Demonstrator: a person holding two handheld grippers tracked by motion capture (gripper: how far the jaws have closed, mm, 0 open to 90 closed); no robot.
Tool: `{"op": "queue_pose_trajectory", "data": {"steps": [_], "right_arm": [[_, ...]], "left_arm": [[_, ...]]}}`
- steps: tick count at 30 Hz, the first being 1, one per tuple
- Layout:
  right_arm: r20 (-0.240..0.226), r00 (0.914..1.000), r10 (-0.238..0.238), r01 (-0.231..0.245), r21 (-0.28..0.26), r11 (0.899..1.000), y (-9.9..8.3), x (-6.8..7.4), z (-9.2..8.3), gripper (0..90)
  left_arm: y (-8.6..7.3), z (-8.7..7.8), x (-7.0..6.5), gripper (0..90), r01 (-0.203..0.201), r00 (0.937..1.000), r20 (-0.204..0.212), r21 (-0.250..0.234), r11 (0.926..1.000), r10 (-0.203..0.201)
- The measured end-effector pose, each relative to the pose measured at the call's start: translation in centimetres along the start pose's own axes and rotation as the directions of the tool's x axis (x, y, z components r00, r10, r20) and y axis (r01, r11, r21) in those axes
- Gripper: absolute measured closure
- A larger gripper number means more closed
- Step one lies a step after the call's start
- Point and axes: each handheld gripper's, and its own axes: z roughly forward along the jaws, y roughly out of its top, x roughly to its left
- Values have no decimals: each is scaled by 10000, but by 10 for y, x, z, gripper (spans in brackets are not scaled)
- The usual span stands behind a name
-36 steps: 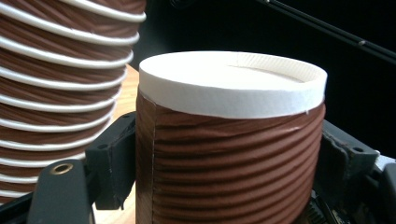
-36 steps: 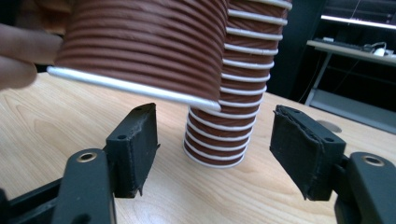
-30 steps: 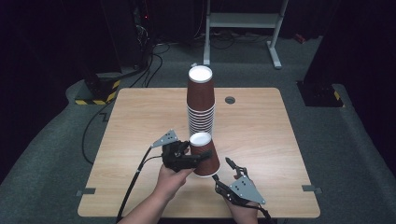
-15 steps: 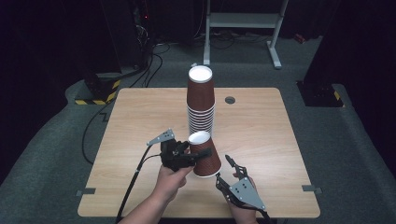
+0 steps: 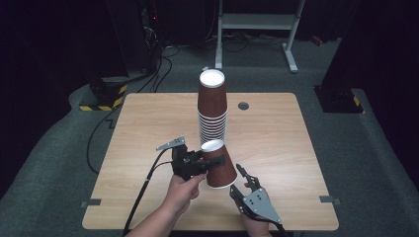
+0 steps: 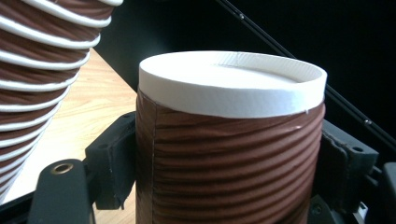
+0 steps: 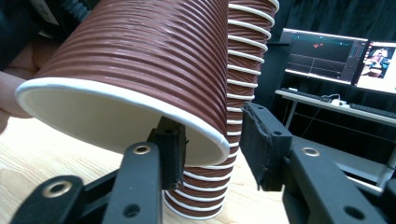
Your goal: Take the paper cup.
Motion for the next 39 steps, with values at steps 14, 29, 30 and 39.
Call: {"op": "queue_pose_trajectory", "data": {"steps": [14, 29, 30, 39], "right_arm": [[-18, 9999, 115, -115, -186, 9998, -1, -1, -1, 753], [210, 9998, 47, -37, -505, 9987, 0, 3, -3, 768], [209, 9998, 8, 4, -553, 9985, 0, 2, -4, 769], [151, 9998, -165, 171, -472, 9987, -2, 2, -1, 794]], "left_arm": [[-3, 2, 2, 208, 215, 9998, 18, -36, 9998, -215], [-2, 1, 1, 207, 333, 9990, 291, -56, 9994, -331], [-2, 1, 1, 207, 333, 9990, 291, -56, 9994, -331], [-2, 0, 2, 203, 146, 9998, 157, -6, 9999, -145]]}}
